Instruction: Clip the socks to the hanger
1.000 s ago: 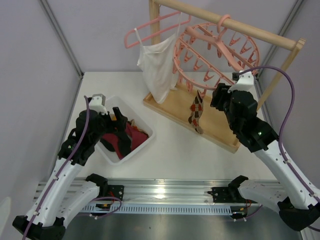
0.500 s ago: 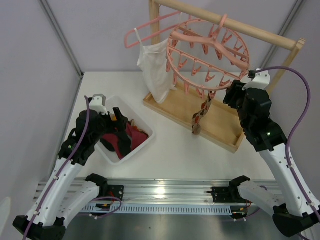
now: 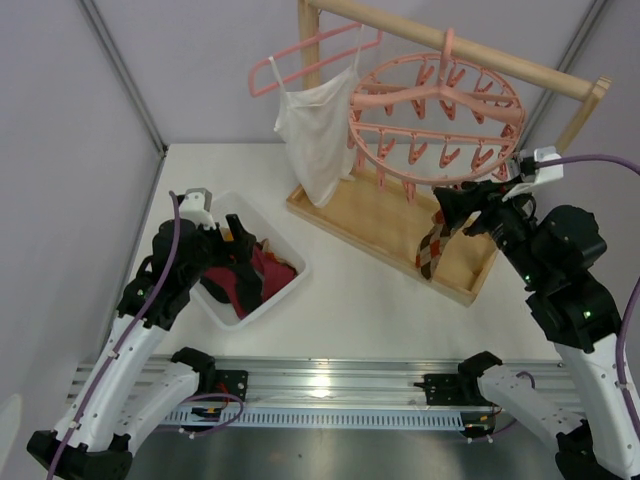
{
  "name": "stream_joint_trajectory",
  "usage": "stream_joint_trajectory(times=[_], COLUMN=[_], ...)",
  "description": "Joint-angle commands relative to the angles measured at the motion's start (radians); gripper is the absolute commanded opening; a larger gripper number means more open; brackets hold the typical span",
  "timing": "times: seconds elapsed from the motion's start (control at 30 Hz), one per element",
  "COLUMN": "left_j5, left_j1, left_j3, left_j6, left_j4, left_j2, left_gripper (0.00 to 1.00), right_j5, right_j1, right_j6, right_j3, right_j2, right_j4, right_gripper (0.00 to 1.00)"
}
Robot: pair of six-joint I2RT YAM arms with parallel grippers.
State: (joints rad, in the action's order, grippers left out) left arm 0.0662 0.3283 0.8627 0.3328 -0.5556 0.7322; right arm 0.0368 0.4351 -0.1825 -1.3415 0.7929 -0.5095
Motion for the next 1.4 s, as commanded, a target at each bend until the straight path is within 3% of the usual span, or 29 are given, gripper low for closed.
stream_joint_trajectory(times=[0.0, 0.23, 0.8, 1.37], left_j5=[-0.019, -0.025, -0.034, -0.048], left_j1=[-0.015, -0.015, -0.015, -0.017], left_j3=[-0.005, -0.007, -0.01, -0.01], left_j6=[0.008, 0.009, 0.011, 0.014], left_j4=[0.029, 0.028, 0.029, 0.031], left_j2=[-0.001, 0.001, -0.001, 0.003], left_gripper=[0.99, 1.0, 1.0, 1.0], right_j5=[-0.094, 0.012, 0.129, 0.354], right_j1=[0.04, 0.096, -0.097, -0.153], right_j6=[0.012, 0.037, 0.095, 0.115], right_j3=[0.001, 0.057, 0.15, 0.148], right_j2=[0.043, 0.114, 0.14, 0.141], right_j4=[-0.017, -0.004, 0.098, 0.198], right_gripper=[0.62, 0.63, 0.64, 0.65])
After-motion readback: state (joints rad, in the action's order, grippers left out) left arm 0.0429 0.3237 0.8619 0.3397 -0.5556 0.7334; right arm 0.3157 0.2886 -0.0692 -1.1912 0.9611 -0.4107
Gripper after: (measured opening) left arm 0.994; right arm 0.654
